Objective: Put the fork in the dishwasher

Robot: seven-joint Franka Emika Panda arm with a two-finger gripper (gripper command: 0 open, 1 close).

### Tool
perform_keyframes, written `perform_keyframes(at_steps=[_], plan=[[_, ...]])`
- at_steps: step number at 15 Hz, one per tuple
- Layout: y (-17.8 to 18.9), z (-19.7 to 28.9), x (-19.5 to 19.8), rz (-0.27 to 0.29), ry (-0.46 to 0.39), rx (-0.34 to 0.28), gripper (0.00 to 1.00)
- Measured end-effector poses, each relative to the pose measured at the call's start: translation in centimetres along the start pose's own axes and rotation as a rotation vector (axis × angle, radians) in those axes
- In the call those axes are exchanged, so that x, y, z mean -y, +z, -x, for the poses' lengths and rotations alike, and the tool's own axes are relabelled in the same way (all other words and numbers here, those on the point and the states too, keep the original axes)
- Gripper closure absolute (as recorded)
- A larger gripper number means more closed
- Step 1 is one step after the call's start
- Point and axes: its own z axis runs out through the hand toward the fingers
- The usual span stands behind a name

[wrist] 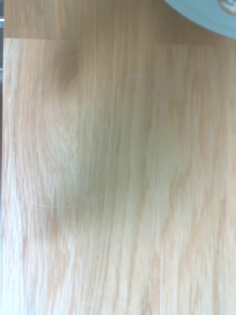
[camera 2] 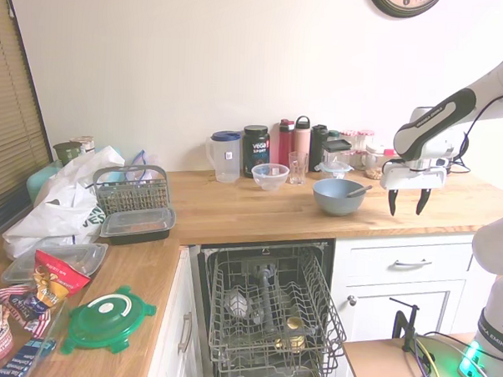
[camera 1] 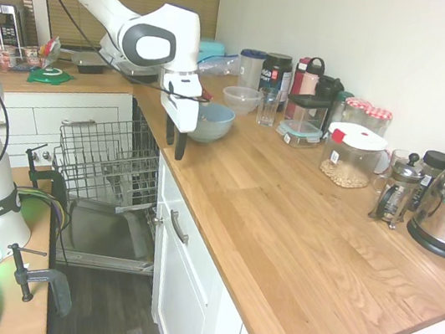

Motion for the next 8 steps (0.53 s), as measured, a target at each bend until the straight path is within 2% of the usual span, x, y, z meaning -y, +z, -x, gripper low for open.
perform_keyframes(at_steps=[4,8], plan=[[-1.3,0.4,0.8,-0.011,-0.015,-0.015,0.00],[-6.2,3.8,2.4,-0.061,-0.062,-0.092,0.00]])
